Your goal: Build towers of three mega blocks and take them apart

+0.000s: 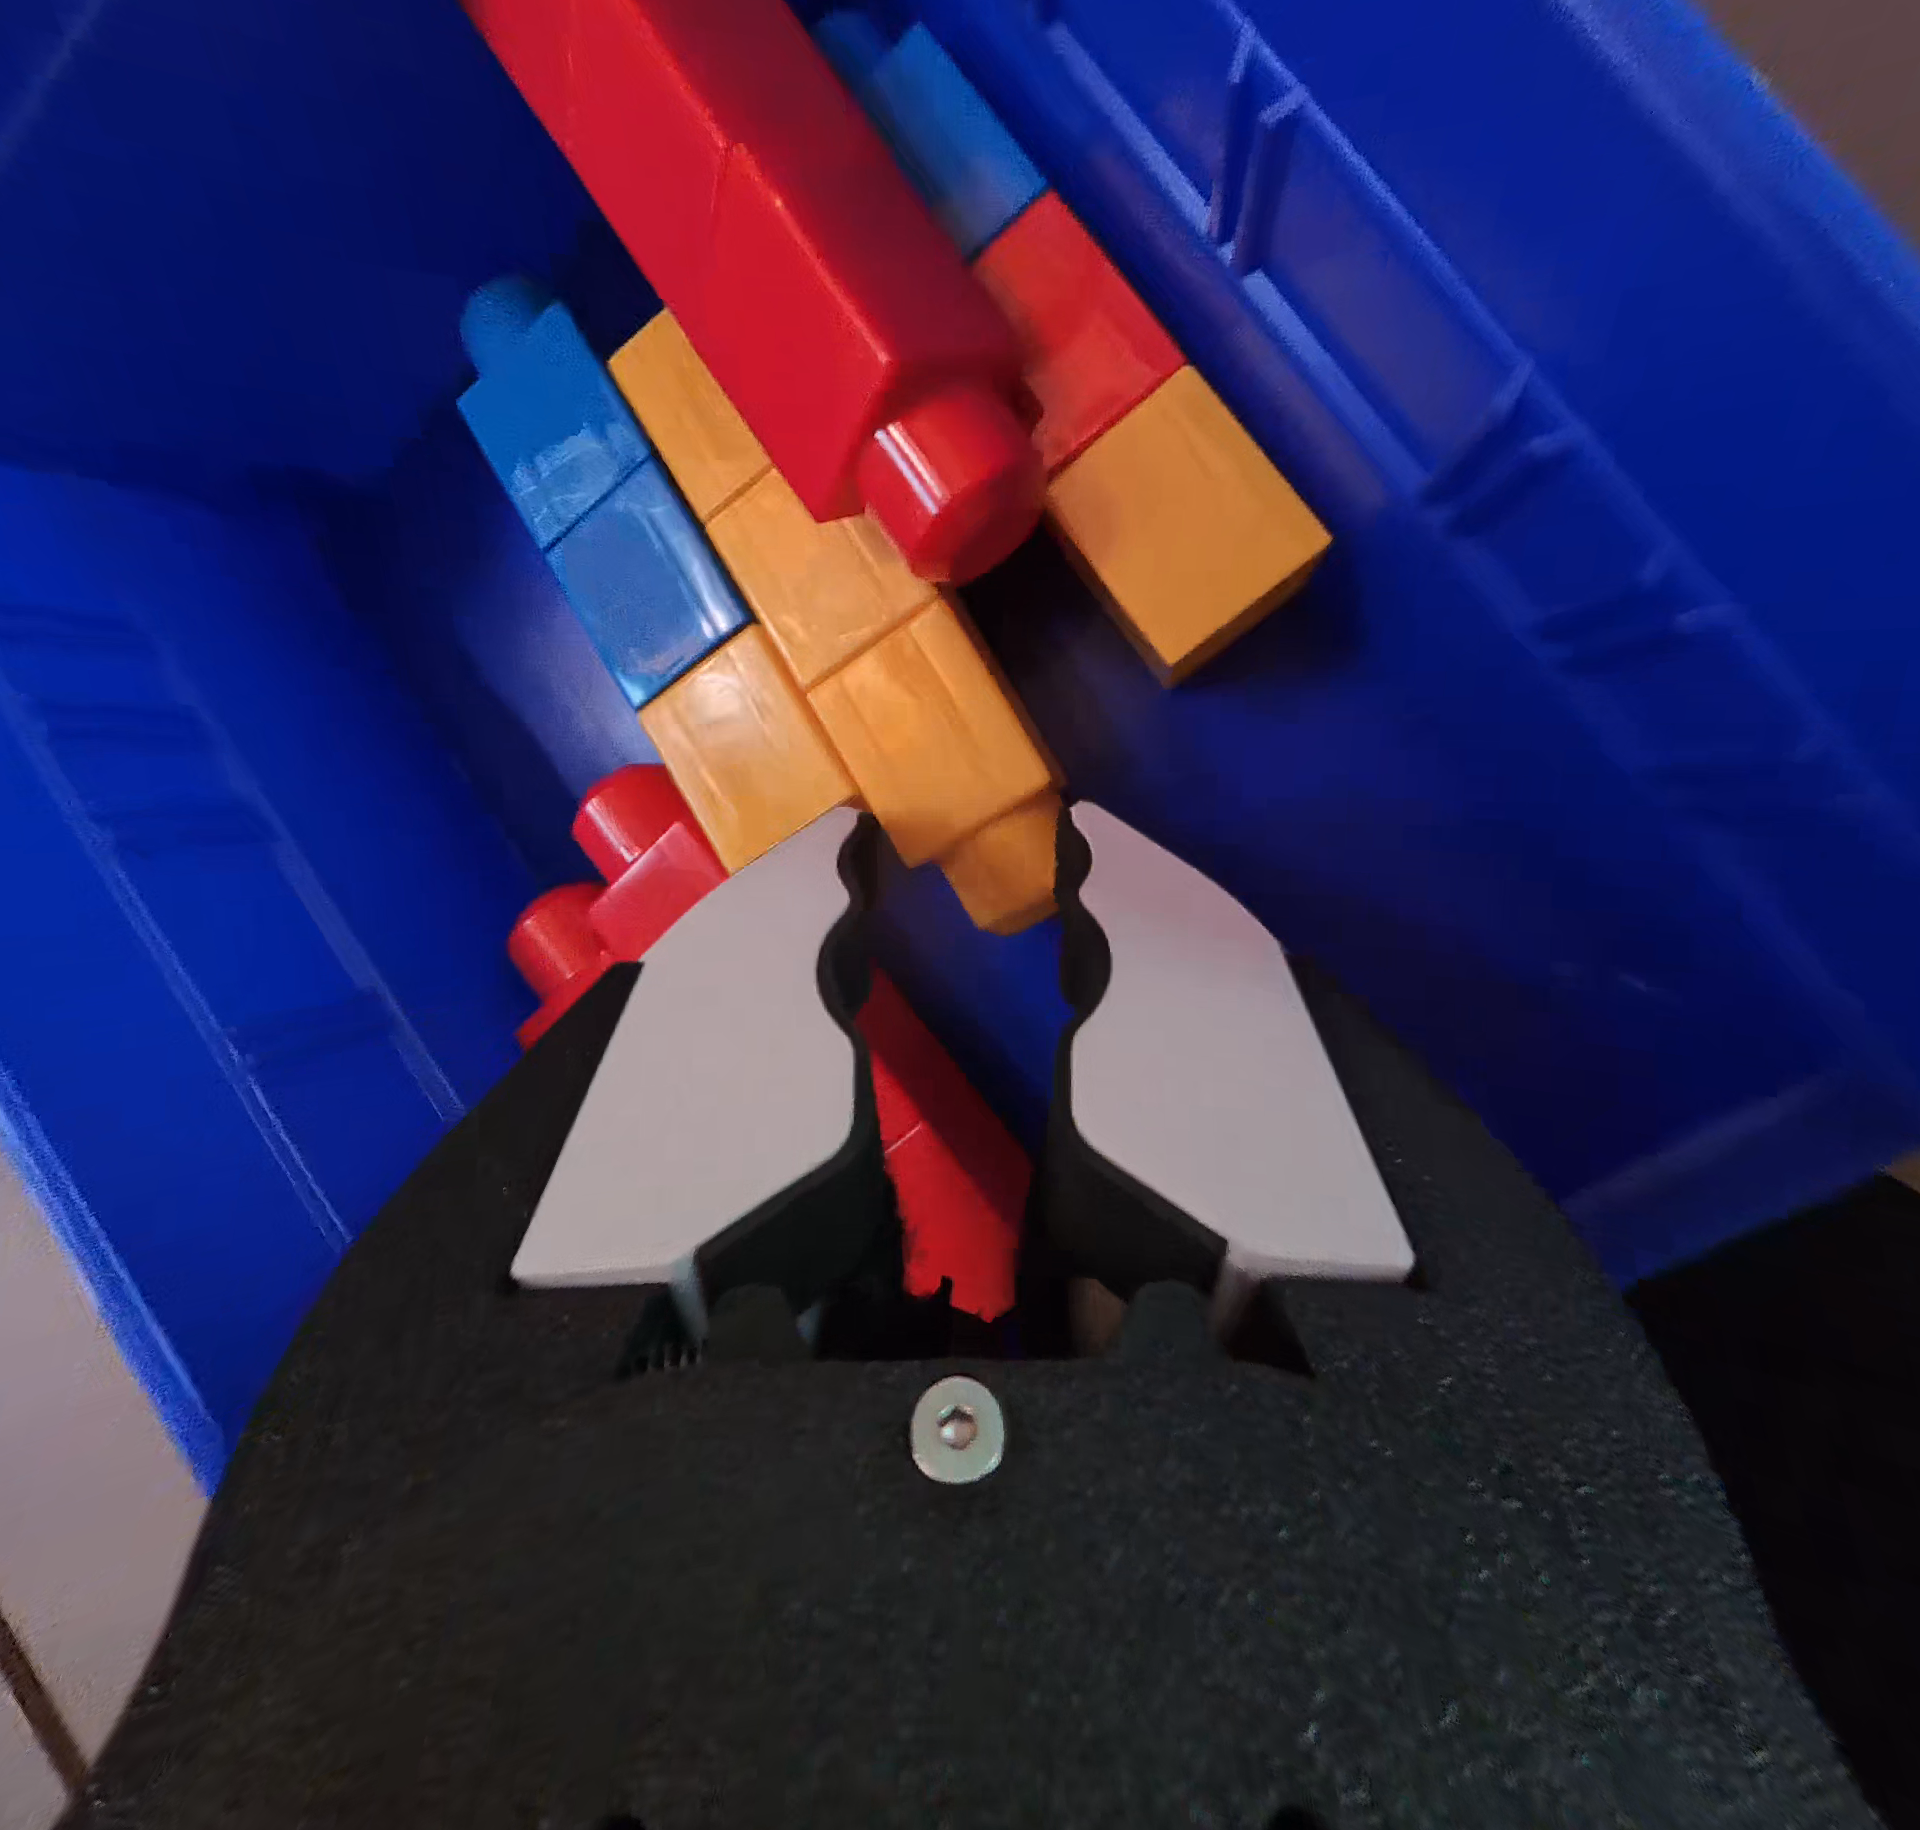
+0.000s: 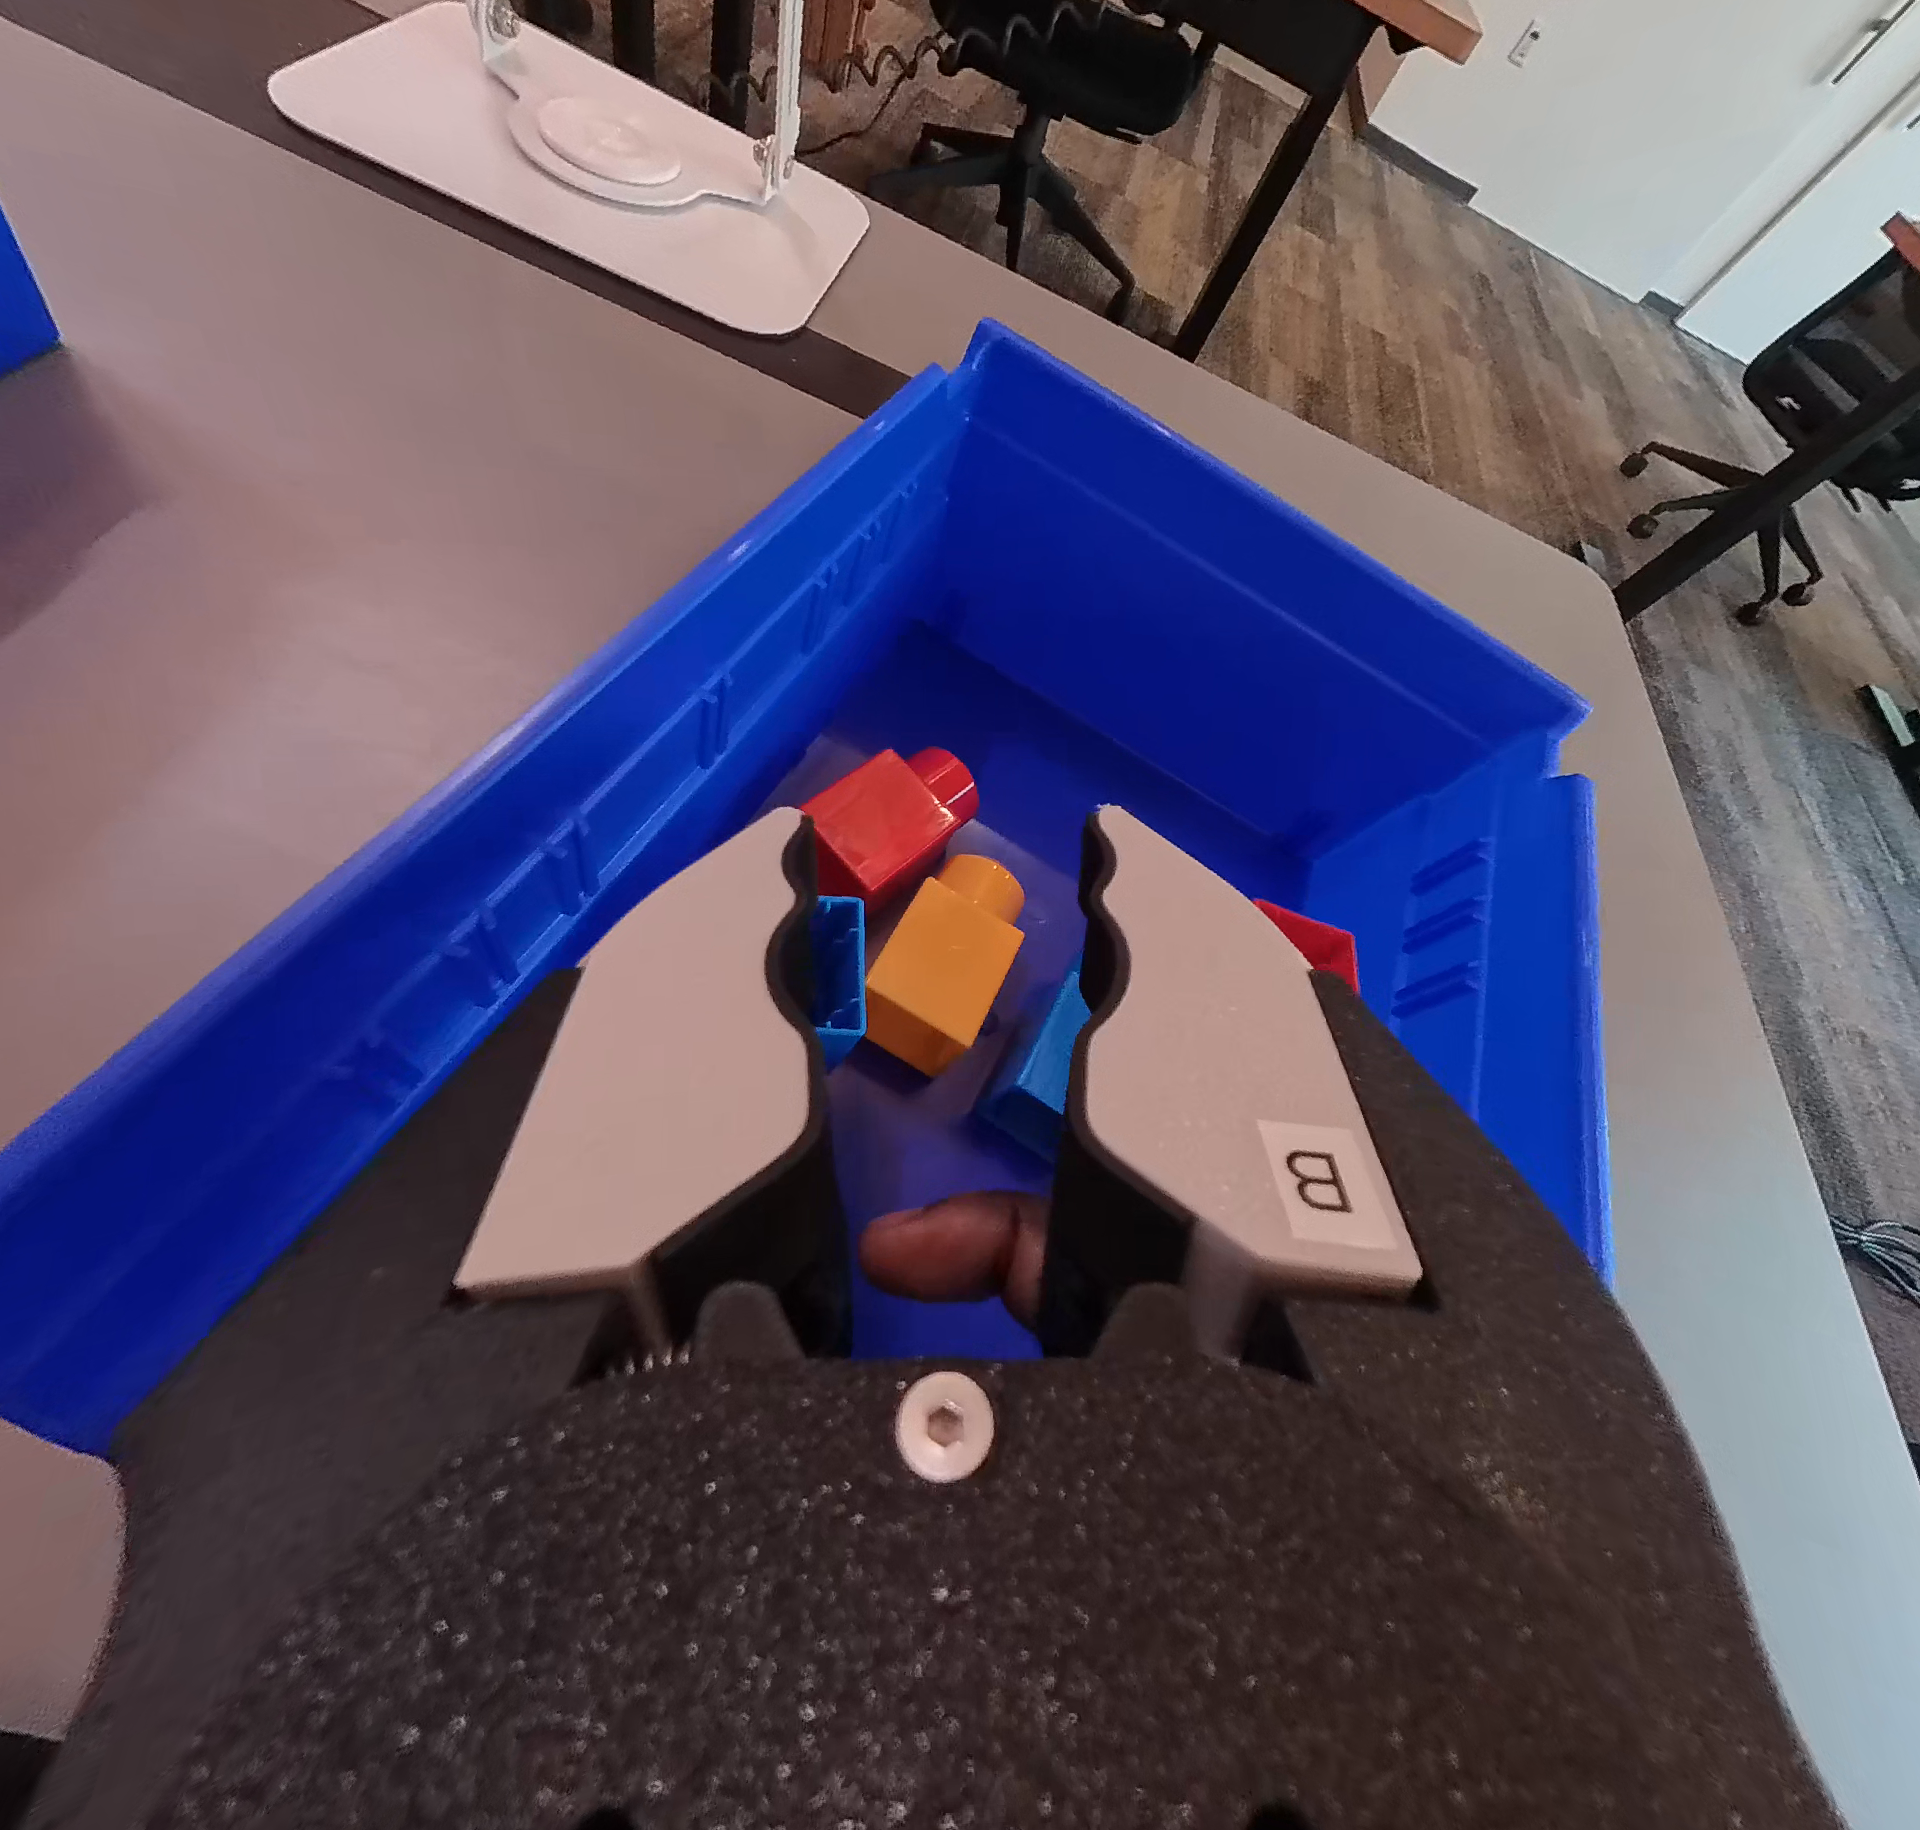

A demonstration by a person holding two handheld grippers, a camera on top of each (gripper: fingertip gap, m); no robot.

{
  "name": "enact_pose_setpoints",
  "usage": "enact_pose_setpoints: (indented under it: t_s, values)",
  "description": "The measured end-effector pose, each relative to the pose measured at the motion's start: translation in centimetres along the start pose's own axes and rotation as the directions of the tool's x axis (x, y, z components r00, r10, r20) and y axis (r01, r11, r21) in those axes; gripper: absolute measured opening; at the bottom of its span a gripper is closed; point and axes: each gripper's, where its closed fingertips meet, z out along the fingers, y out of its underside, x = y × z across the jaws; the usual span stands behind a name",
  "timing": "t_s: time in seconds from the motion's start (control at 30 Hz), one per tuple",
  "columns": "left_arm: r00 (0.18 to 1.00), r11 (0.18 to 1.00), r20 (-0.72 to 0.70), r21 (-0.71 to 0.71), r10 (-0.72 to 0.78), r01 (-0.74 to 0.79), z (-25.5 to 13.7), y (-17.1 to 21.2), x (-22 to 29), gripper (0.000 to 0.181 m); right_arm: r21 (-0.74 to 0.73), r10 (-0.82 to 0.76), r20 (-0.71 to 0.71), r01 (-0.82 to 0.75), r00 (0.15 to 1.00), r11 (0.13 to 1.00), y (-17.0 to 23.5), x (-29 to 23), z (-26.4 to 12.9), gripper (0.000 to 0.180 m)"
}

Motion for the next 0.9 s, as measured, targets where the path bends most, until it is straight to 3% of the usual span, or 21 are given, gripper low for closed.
enact_pose_setpoints:
  t_s: [0.2,0.43,0.7,0.9]
  values:
    - [0.999,0.999,0.016,0.026,-0.048,0.048,1.0,-0.9,-0.1,0.055,-0.006,-0.015,-0.008,0.014,1.000,1.000,0.0,0.0,0.0,0.048]
    - [0.984,0.999,0.176,-0.038,-0.001,0.008,1.8,-0.6,-1.2,0.057,-0.011,-0.022,-0.020,0.022,1.000,1.000,0.1,0.2,0.0,0.048]
    - [0.994,0.996,0.068,0.041,-0.086,0.083,0.7,-0.4,-0.1,0.045,-0.023,-0.032,-0.033,0.031,0.999,0.999,0.3,0.3,0.0,0.048]
    - [0.998,0.997,0.038,0.050,-0.056,0.054,-0.9,-0.5,1.1,0.043,-0.024,-0.029,-0.039,0.029,0.999,0.999,0.4,0.4,0.1,0.048]
